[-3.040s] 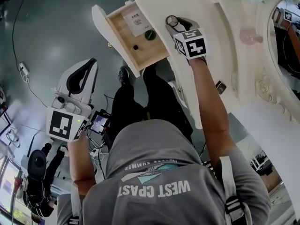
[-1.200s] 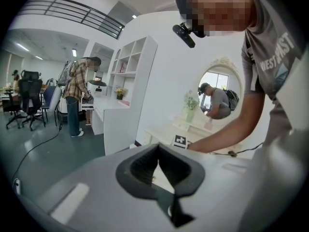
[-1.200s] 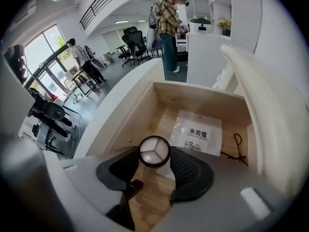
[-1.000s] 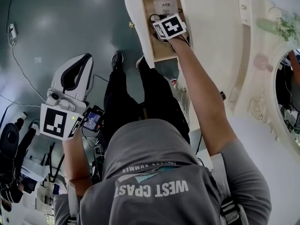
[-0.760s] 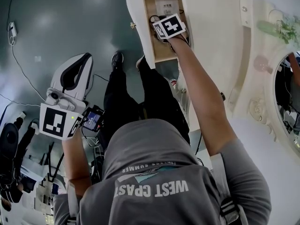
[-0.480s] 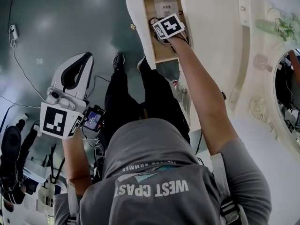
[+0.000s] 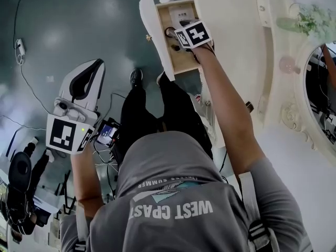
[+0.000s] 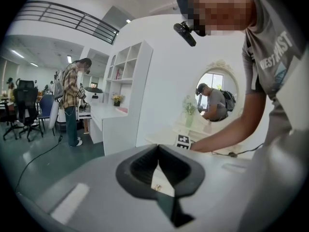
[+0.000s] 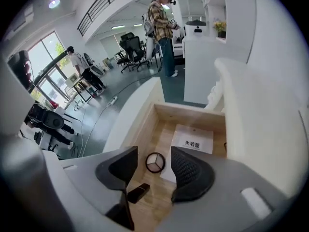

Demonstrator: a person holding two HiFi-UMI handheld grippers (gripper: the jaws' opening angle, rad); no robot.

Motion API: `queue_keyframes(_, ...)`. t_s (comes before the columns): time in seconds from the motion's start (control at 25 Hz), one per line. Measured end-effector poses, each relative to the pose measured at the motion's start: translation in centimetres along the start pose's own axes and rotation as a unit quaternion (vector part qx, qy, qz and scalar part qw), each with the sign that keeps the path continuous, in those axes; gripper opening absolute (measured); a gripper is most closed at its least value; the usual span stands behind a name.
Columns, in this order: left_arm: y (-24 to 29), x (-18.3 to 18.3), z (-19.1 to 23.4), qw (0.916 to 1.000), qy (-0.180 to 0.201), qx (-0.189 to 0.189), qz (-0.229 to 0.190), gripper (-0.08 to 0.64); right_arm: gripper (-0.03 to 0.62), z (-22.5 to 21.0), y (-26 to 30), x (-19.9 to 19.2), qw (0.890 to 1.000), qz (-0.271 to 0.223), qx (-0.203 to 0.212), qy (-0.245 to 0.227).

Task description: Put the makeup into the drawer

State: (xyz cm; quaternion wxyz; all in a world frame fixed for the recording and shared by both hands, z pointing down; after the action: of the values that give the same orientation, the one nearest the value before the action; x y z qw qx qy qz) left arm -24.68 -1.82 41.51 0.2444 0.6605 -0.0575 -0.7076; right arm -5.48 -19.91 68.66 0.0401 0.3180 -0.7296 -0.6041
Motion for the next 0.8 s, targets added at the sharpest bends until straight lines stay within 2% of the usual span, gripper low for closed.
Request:
queue_keyframes(0.08,0.0,1.2,-0.2,0.9999,0.007,-0.006,-0.008,0.002,0.196,0.5,-2.8,1.3,0.999,-0.04,-0.01,0.007)
queue_keyframes(0.28,-0.3,4.8,-1.4,0.999,0.027,-0.026,-0.027,0.002,0.002,3.3,-12.0,4.3,0.986,-0.163,-0.016,0.001)
queue_keyframes(0.48,-0.7,8.3,-2.5,0.9962,0.054,-0.047,-0.05,0.0,0.002,6.7,-21.4,6.3,0.965,-0.256,-0.032,-0.047)
queue_keyframes(0.8,-2.1,13.0,-5.5,0.9894,0.09,-0.085,-0.075,0.002,0.0,10.8,-35.3,6.2,0.922,-0.368,-0.095,-0.077)
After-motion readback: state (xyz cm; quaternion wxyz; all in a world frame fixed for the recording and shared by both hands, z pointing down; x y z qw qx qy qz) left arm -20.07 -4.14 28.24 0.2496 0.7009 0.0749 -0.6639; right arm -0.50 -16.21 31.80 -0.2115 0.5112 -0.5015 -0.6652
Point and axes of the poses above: the fingertips, and each gripper's own axes: y forward along the fingers, z to its left, x out of its top, the point moved 4 cm from there along -y, backward along the fingers, and after that the axes turned 5 degrees about x, right-handed, at the moved point
